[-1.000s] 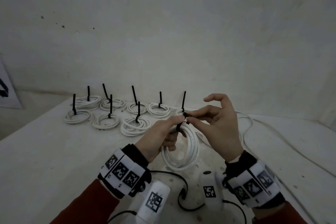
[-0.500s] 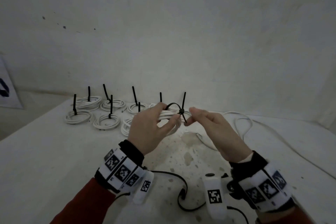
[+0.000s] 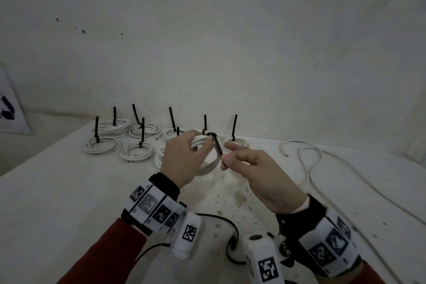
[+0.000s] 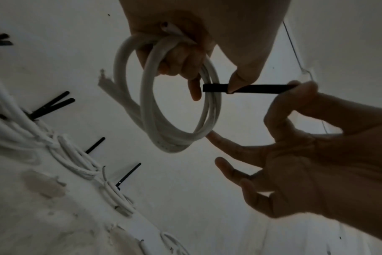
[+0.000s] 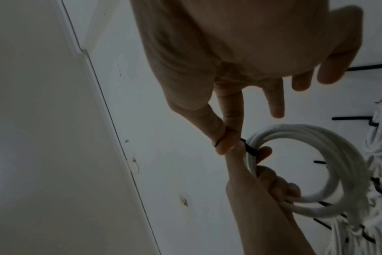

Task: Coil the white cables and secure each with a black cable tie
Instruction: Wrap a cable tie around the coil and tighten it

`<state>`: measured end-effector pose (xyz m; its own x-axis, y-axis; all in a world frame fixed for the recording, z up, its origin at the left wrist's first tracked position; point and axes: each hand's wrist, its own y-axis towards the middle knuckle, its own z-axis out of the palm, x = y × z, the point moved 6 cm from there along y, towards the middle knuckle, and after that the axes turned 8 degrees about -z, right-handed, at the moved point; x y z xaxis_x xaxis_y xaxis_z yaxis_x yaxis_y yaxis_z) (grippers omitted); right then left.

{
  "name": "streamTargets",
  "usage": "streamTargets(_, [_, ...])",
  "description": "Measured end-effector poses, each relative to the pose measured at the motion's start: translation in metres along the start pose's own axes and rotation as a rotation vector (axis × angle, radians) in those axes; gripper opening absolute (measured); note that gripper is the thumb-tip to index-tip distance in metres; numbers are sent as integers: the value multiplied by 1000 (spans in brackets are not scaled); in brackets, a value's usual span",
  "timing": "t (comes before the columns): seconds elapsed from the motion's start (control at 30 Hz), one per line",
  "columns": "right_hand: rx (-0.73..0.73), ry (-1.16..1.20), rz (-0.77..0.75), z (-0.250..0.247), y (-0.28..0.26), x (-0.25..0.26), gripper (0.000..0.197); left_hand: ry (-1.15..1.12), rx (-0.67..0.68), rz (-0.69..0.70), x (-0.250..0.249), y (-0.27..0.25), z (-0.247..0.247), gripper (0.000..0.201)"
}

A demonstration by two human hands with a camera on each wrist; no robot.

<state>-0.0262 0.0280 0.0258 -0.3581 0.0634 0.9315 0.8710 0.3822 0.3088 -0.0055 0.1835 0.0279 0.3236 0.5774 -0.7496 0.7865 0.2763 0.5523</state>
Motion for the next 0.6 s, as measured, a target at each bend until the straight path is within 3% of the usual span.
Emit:
streamTargets(0.37, [-37, -57, -39, 11, 3, -16, 25, -50, 76, -135, 15, 9, 3, 25])
streamTargets(0.47, [-107, 8, -89, 5, 7, -12, 11, -259, 199, -324, 23, 12, 10, 31])
streamTargets(0.53, [-155, 34, -70, -1, 9, -17, 20, -502, 308, -506, 27, 9, 17, 34])
streamTargets(0.6, [-133, 67, 51, -1, 9, -26, 32, -660, 390, -611, 25, 6, 21, 33])
